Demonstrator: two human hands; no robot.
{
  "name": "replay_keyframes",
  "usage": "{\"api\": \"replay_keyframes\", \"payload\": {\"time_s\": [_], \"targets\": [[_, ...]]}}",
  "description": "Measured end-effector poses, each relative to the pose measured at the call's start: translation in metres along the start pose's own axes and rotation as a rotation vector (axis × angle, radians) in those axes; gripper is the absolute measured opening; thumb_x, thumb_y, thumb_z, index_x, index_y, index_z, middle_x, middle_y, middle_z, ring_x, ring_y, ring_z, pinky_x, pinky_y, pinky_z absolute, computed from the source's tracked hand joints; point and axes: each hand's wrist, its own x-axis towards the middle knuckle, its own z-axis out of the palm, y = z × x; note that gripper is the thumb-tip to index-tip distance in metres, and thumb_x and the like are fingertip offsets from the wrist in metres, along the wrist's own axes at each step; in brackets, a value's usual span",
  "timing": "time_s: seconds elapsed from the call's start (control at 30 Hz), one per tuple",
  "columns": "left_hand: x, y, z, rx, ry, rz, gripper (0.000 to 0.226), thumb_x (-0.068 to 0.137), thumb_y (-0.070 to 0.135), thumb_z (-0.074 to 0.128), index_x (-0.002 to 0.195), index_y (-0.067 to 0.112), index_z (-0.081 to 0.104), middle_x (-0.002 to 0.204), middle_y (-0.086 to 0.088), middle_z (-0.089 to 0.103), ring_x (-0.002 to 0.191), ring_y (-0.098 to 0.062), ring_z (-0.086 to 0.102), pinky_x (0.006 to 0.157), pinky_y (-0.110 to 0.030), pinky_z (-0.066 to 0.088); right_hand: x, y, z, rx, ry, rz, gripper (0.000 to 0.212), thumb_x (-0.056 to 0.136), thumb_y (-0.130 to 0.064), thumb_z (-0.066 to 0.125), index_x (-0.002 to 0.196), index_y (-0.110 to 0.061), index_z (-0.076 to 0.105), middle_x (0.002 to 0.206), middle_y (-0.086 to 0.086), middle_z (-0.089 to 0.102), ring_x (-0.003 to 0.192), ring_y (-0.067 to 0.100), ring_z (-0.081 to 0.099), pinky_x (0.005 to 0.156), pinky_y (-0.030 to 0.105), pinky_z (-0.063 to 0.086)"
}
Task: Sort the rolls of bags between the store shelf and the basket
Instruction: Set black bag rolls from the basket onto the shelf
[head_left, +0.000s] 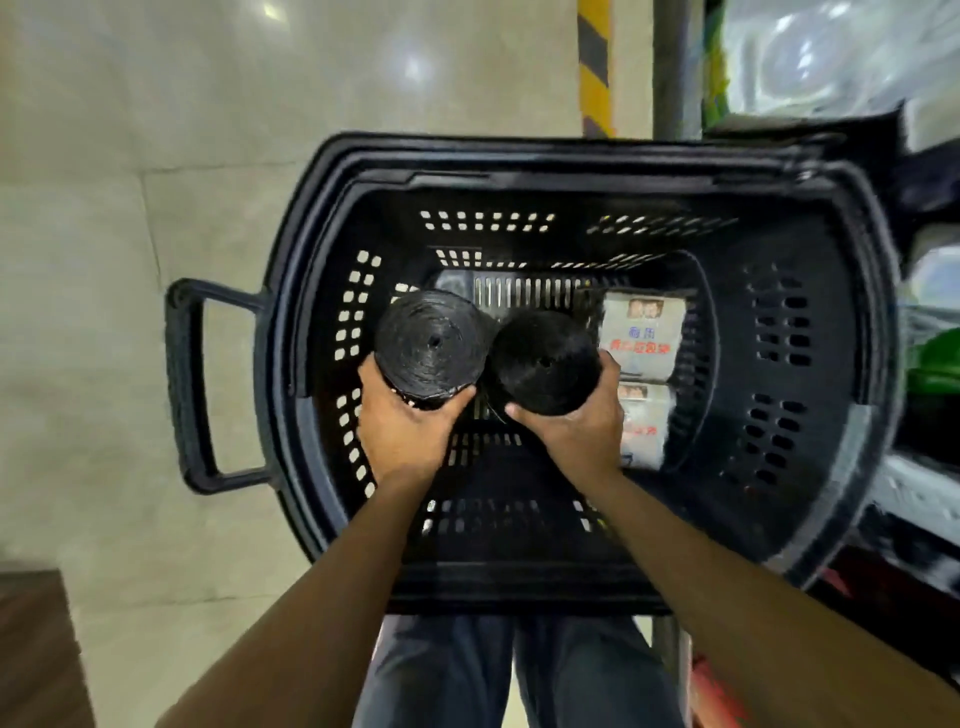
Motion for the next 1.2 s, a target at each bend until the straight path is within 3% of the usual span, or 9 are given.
{"api": "replay_keyframes", "payload": {"time_s": [0.1,0.17,0.27,0.47,0.63,0.87,0.93,1.03,1.2], "targets": [[-0.03,0.037,-0.034,0.045,-0.044,0.058,0.086,0.057,0.036,0.088,0.127,0.013,0.043,0.121,-0.003,0.06,0.113,-0.02,0.055,0.08,-0.007,0.028,-0.025,-0.032,-0.041,-0.029,0.004,-0.021,0.106,0.051,-0.028,0.092,0.138,-0.019,0.032,0.134,0.004,0.049,0.126,0.022,0.045,0.101,0.029,0.037],[-0.049,0.061,-0.06,0.089,-0.075,0.129,0.087,0.056,0.039,0.088,0.126,0.015,0.043,0.123,-0.003,0.06,0.115,-0.021,0.055,0.087,-0.016,0.036,-0.043,-0.054,-0.069,-0.024,-0.006,-0.043,0.104,0.052,-0.027,0.092,0.136,-0.02,0.032,0.133,0.004,0.049,0.124,0.023,0.046,0.101,0.033,0.038],[-0.078,0.096,-0.096,0.121,-0.125,0.218,0.089,0.055,0.042,0.088,0.127,0.019,0.043,0.127,-0.002,0.059,0.117,-0.023,0.055,0.094,-0.029,0.042,-0.067,-0.09,-0.112,-0.02,0.002,-0.089,0.104,0.052,-0.025,0.092,0.136,-0.02,0.032,0.133,0.005,0.05,0.124,0.023,0.045,0.101,0.032,0.037],[-0.143,0.161,-0.169,0.176,-0.208,0.379,0.093,0.05,0.051,0.087,0.127,0.023,0.044,0.124,0.001,0.061,0.111,-0.02,0.058,0.086,-0.024,0.042,-0.128,-0.153,-0.198,0.002,0.002,-0.2,0.107,0.05,-0.022,0.093,0.138,-0.02,0.032,0.133,0.005,0.05,0.124,0.022,0.047,0.101,0.031,0.04],[-0.19,0.195,-0.216,0.177,-0.248,0.483,0.096,0.048,0.048,0.089,0.129,0.024,0.043,0.122,0.0,0.063,0.109,-0.021,0.061,0.093,-0.035,0.05,-0.196,-0.176,-0.252,0.085,0.054,-0.241,0.108,0.05,-0.015,0.093,0.14,-0.017,0.033,0.131,0.003,0.051,0.122,0.017,0.046,0.1,0.025,0.034],[-0.231,0.231,-0.259,0.274,-0.408,0.739,0.1,0.05,0.051,0.088,0.134,0.023,0.042,0.127,0.001,0.059,0.115,-0.021,0.057,0.097,-0.032,0.044,-0.291,-0.182,-0.288,0.189,0.251,-0.274,0.102,0.053,-0.012,0.091,0.138,-0.015,0.035,0.116,-0.008,0.047,0.11,0.006,0.042,0.087,0.01,0.031],[-0.241,0.238,-0.269,0.314,-0.468,0.814,0.098,0.05,0.051,0.088,0.132,0.024,0.043,0.126,0.002,0.059,0.114,-0.02,0.056,0.095,-0.03,0.043,-0.315,-0.18,-0.288,0.236,0.353,-0.253,0.101,0.051,-0.012,0.092,0.136,-0.015,0.037,0.119,-0.005,0.051,0.112,0.011,0.048,0.09,0.015,0.035],[-0.256,0.244,-0.278,0.344,-0.554,0.946,0.096,0.049,0.053,0.087,0.131,0.027,0.043,0.125,0.005,0.06,0.113,-0.018,0.057,0.094,-0.029,0.044,-0.351,-0.171,-0.283,0.299,0.484,-0.22,0.105,0.046,-0.02,0.094,0.135,-0.019,0.039,0.127,0.002,0.055,0.118,0.02,0.052,0.1,0.033,0.042],[-0.293,0.247,-0.278,0.377,-0.7,1.141,0.099,0.049,0.055,0.087,0.132,0.025,0.044,0.125,0.005,0.06,0.112,-0.017,0.058,0.093,-0.031,0.047,-0.421,-0.15,-0.28,0.389,0.681,-0.187,0.099,0.049,-0.018,0.093,0.132,-0.023,0.038,0.12,-0.005,0.052,0.112,0.015,0.051,0.091,0.027,0.039]]}}
